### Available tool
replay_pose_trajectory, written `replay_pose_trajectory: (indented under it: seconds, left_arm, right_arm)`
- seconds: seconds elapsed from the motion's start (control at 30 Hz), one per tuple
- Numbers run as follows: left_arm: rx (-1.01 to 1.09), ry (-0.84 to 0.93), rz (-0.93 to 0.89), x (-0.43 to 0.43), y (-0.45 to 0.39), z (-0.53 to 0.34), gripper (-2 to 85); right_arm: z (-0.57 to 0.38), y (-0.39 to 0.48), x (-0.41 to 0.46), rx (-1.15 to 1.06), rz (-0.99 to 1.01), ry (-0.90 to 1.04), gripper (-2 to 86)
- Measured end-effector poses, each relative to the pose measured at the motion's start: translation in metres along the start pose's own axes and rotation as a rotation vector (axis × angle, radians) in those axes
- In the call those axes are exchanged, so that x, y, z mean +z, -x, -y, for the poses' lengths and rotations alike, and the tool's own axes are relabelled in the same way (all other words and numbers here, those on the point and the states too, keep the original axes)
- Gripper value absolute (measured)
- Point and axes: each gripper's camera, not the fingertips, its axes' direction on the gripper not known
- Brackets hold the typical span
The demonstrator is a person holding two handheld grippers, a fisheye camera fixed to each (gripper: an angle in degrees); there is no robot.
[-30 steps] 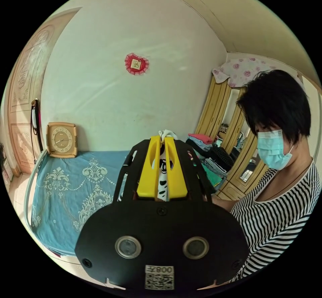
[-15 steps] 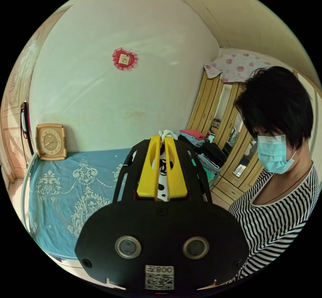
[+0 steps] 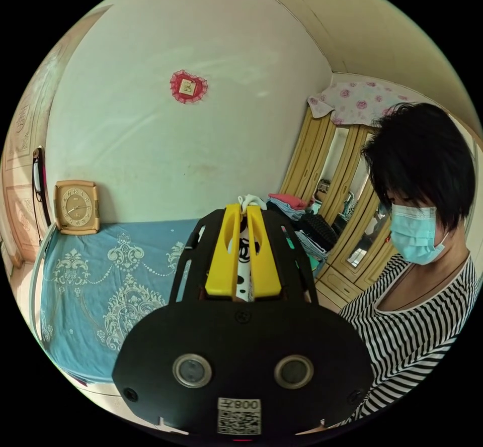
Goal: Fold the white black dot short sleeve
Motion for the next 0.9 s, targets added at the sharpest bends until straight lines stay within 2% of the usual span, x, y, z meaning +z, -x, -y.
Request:
replay_pose_trajectory:
  seconds: [0.17, 0.4, 0.6, 0.67, 0.77, 0.83, 0.9]
  left_arm:
    - [-0.017, -0.025, 0.060, -0.015, -0.006, -0.052, 2.4]
    - [-0.127, -0.159, 0.124, -0.042, 0.010, -0.145, 2.4]
    - [-0.187, -0.224, 0.110, 0.012, 0.049, -0.195, 2.7]
    - [-0.223, -0.202, 0.115, 0.052, 0.075, -0.203, 3.0]
    - [-0.279, -0.073, 0.172, 0.143, 0.134, -0.211, 3.8]
    - [-0.371, 0.132, 0.238, 0.226, 0.187, -0.237, 5.2]
    - [-0.449, 0.279, 0.268, 0.278, 0.214, -0.277, 6.5]
  right_arm:
    - [-0.008, 0.035, -0.054, -0.060, 0.023, -0.140, 1.3]
    - [-0.025, 0.196, -0.139, -0.424, -0.045, -0.245, 0.5]
    - [0.000, 0.305, -0.162, -0.699, -0.216, -0.280, 0.5]
    - [0.029, 0.319, -0.165, -0.720, -0.302, -0.293, 0.6]
    - [0.104, 0.322, -0.175, -0.677, -0.483, -0.327, 1.0]
    - [0.187, 0.301, -0.192, -0.547, -0.620, -0.339, 1.6]
    - [0.242, 0.267, -0.212, -0.393, -0.666, -0.343, 2.4]
